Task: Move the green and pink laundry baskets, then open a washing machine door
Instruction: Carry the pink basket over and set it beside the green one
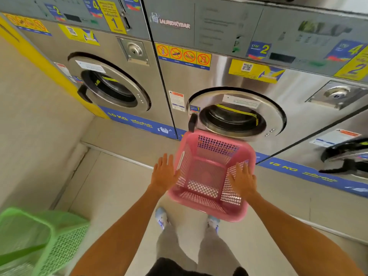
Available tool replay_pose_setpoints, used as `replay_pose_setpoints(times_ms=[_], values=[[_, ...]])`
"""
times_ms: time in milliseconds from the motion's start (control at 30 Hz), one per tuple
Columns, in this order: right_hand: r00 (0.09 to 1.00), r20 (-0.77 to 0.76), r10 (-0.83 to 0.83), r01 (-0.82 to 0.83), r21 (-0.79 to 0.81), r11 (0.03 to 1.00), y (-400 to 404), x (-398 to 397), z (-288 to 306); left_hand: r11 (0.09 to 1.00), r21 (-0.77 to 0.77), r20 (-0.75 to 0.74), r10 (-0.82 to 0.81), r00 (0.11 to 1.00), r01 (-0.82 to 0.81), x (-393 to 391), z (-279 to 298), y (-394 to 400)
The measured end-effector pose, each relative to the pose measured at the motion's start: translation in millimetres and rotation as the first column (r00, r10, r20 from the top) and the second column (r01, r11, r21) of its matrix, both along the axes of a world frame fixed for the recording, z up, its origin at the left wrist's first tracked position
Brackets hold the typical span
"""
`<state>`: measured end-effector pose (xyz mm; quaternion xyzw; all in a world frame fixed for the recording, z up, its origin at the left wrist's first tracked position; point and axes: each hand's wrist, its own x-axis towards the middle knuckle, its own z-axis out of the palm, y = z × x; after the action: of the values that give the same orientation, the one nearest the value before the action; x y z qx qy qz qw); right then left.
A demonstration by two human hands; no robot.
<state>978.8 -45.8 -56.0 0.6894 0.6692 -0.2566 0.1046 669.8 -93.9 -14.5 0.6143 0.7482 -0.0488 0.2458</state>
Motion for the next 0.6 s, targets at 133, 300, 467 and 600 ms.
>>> replay_pose_setpoints(times_ms=[133,300,467,600], values=[[0.998,0.067,0.003,-0.003,0.002,1.000,11.7,28.7,-37.7,1.000,-0.028,0.023,-0.002,1.000,0.002,17.1,-33.3,4.7],[0.983,0.065,-0.169,0.164,0.081,0.983,25.6,48.6,-98.1,1.000,-0.025,0.016,-0.011,1.000,0.011,9.9,-98.2,29.1],[0.980,0.027,-0.195,0.188,0.159,0.969,28.5,58.0,-153.3,1.000,-0.002,-0.009,-0.028,1.000,0.028,-8.3,-164.6,54.4],[0.976,-0.135,-0.172,0.203,0.260,0.944,20.1,70.0,-183.2,0.993,0.053,0.041,-0.110,0.993,0.107,-20.9,-202.5,69.9]])
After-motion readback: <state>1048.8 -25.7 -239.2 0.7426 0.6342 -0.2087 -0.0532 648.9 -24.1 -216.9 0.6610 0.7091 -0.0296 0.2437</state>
